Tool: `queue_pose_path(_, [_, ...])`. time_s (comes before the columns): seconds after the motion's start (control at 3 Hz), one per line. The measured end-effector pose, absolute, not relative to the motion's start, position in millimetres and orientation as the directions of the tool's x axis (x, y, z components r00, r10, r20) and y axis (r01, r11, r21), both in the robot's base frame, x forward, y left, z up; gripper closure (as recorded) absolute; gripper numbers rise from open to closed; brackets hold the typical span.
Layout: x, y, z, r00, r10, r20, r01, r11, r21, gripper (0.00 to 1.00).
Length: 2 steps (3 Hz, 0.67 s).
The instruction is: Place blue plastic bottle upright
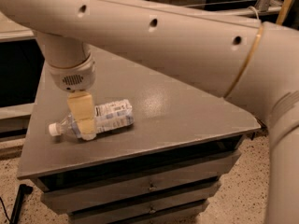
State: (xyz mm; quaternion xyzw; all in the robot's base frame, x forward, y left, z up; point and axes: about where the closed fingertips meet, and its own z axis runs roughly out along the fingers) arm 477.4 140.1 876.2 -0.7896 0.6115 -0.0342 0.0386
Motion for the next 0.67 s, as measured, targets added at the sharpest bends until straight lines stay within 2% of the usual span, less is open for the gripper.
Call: queue_pose_path(0.67, [470.9,148.9,852.2,0.183,-0.982,-0.035,-0.98,-0.18,-0.08,0.0])
